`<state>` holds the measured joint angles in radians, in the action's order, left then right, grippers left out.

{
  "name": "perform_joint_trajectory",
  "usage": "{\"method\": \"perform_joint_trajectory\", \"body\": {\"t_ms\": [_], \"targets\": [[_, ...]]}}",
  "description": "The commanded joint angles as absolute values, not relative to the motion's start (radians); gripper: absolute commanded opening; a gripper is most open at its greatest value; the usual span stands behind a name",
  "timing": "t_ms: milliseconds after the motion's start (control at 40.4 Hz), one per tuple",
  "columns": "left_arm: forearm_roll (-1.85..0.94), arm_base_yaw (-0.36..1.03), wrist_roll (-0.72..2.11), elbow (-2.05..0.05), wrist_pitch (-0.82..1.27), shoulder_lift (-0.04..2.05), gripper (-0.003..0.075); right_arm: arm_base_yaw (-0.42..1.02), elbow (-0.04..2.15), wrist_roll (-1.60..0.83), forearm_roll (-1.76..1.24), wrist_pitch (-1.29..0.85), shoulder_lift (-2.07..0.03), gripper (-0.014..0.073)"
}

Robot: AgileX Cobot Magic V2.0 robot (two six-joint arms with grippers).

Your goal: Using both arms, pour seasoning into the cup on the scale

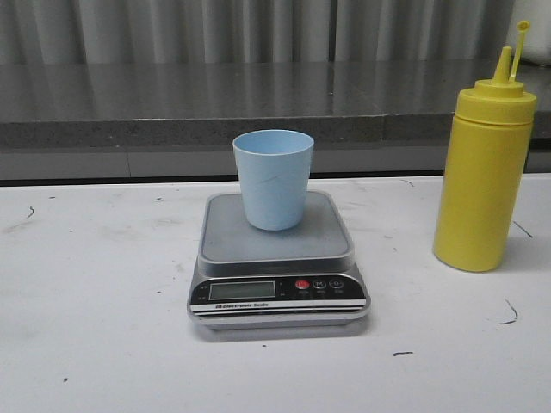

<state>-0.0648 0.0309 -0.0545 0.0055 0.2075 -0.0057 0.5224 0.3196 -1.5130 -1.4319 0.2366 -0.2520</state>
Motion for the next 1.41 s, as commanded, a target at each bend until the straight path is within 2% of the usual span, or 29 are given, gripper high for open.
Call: {"method": "perform_joint_trajectory", "body": {"t_ms": [0,916,1213,1312,1387], "targets": [[-0.066,0.028,-0.054,0.029,0.133,-0.023,-0.002,0.518,0.345,-1.523,-1.421,0.244,-0.259,-0.007],[-0.066,0.028,-0.054,0.029,0.133,-0.023,-0.002,0.518,0.345,-1.523,-1.421,0.244,-0.259,-0.007],[-0.066,0.028,-0.054,0.029,0.133,-0.023,-0.002,0.527,0.341,-1.522,-1.418,0.324,-0.258,-0.007],[-0.066,0.028,-0.054,0.029,0.133,-0.023,-0.002,0.51,0.323,-1.476,-1.316,0.284,-0.258,-0.007],[-0.066,0.028,-0.054,0.029,0.133,-0.023,-0.002,0.472,0.299,-1.354,-1.152,0.213,-0.258,-0.007]]}}
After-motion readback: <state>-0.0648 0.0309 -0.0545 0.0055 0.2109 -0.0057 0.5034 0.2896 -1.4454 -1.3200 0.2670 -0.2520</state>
